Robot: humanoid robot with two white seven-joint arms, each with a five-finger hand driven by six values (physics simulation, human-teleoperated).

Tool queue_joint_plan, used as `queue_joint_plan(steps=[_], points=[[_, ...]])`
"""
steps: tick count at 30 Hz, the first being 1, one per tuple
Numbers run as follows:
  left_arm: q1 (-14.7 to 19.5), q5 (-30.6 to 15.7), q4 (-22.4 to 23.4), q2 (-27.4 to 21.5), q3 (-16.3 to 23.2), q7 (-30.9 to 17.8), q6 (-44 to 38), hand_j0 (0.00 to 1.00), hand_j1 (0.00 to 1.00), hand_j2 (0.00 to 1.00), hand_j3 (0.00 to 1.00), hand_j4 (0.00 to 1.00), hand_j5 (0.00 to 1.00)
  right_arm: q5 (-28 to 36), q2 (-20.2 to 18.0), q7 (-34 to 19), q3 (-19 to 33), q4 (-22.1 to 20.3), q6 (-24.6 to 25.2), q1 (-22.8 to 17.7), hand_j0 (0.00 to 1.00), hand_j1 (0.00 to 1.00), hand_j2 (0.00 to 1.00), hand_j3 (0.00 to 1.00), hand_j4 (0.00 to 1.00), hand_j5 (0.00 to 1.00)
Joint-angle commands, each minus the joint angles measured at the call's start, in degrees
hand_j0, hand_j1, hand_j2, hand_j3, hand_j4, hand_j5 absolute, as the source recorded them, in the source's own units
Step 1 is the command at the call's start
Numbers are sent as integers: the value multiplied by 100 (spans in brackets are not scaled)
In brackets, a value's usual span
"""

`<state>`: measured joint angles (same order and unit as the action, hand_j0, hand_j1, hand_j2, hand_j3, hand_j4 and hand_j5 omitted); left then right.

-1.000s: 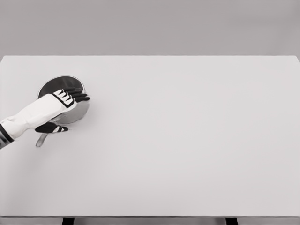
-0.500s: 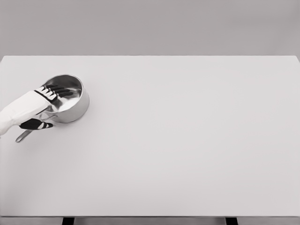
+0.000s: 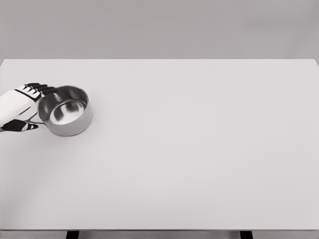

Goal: Rotate pot handle

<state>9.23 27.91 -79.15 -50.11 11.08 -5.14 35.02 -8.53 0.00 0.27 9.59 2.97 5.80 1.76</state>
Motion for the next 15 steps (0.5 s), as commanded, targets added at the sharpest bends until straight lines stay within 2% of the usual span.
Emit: queue_joint_plan(steps=[1,5,15], points=[[0,30,13,-8,-71,-5,-2,100,100,100,100,100,100,0,0,-1,-1,2,0,0,100,100,100,100,100,100],[17,267,172,45,-141,-5,-2,100,100,100,100,100,100,-9,0,-1,-1,2,0,0,100,100,100,100,100,100],[88,434,365,63,-238,-5,-2,100,100,100,100,100,100,0,0,-1,-1,2,0,0,100,100,100,100,100,100]])
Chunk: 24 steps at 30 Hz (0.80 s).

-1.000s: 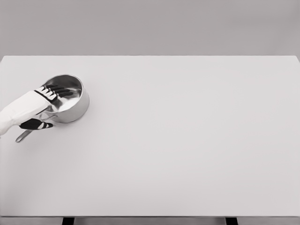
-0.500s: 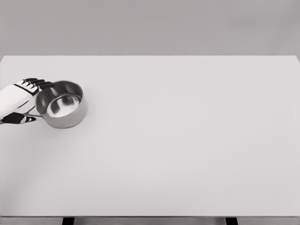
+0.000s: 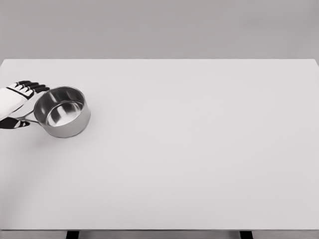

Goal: Rotate pot handle

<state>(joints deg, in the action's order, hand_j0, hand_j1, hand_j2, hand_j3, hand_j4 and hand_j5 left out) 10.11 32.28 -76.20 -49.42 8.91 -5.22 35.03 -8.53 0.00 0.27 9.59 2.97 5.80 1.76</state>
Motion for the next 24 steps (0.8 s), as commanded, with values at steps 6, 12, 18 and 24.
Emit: queue_joint_plan(steps=[6,12,18,24], points=[[53,33,79,11,-30,3,-3,100,100,100,100,100,100,1,0,-1,-1,2,0,0,100,100,100,100,100,100],[132,121,210,38,-65,3,-3,100,100,100,100,100,100,1,0,-1,-1,2,0,0,100,100,100,100,100,100],[167,121,334,38,-65,3,-3,100,100,100,100,100,100,1,0,-1,-1,2,0,0,100,100,100,100,100,100],[264,200,465,46,-74,3,-3,100,100,100,100,100,100,1,0,-1,-1,2,0,0,100,100,100,100,100,100]])
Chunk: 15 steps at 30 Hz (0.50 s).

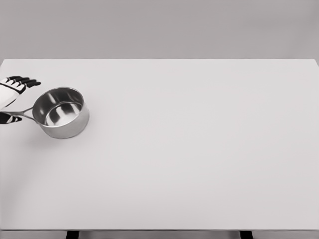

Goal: Rotate pot handle

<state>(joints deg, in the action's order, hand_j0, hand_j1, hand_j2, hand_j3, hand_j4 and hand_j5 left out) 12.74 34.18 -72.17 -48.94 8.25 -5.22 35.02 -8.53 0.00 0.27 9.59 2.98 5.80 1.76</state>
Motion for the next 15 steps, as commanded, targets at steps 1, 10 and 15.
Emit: queue_joint_plan(steps=[1,10,15], points=[[0,10,63,-1,-7,3,-2,100,100,100,100,100,100,0,0,-1,-1,1,0,0,100,100,100,100,100,100],[35,19,160,-19,-16,3,-2,100,100,100,100,100,100,0,0,-1,-1,1,0,0,100,100,100,100,100,100],[79,37,168,-10,-34,3,-2,100,100,100,100,100,100,0,0,-9,-1,1,0,0,100,100,100,100,100,100]])
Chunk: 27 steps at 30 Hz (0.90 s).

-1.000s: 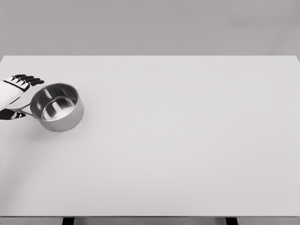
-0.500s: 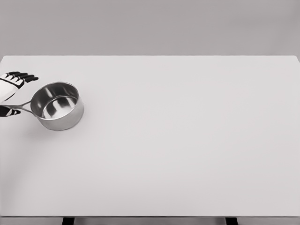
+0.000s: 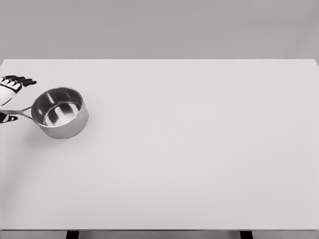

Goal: Rotate pot handle

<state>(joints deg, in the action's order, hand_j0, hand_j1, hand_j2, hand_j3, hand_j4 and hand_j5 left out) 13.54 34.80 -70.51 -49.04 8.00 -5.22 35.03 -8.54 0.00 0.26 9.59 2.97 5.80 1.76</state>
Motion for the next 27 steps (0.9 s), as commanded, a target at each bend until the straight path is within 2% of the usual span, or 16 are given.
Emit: queue_joint_plan(steps=[1,27], points=[[0,-18,2,0,-9,3,-3,100,100,100,100,100,100,1,0,-8,-1,2,0,0,100,100,100,100,100,100],[290,325,11,193,9,-5,-3,100,100,100,100,100,100,1,0,0,-1,2,0,0,100,100,100,100,100,100]])
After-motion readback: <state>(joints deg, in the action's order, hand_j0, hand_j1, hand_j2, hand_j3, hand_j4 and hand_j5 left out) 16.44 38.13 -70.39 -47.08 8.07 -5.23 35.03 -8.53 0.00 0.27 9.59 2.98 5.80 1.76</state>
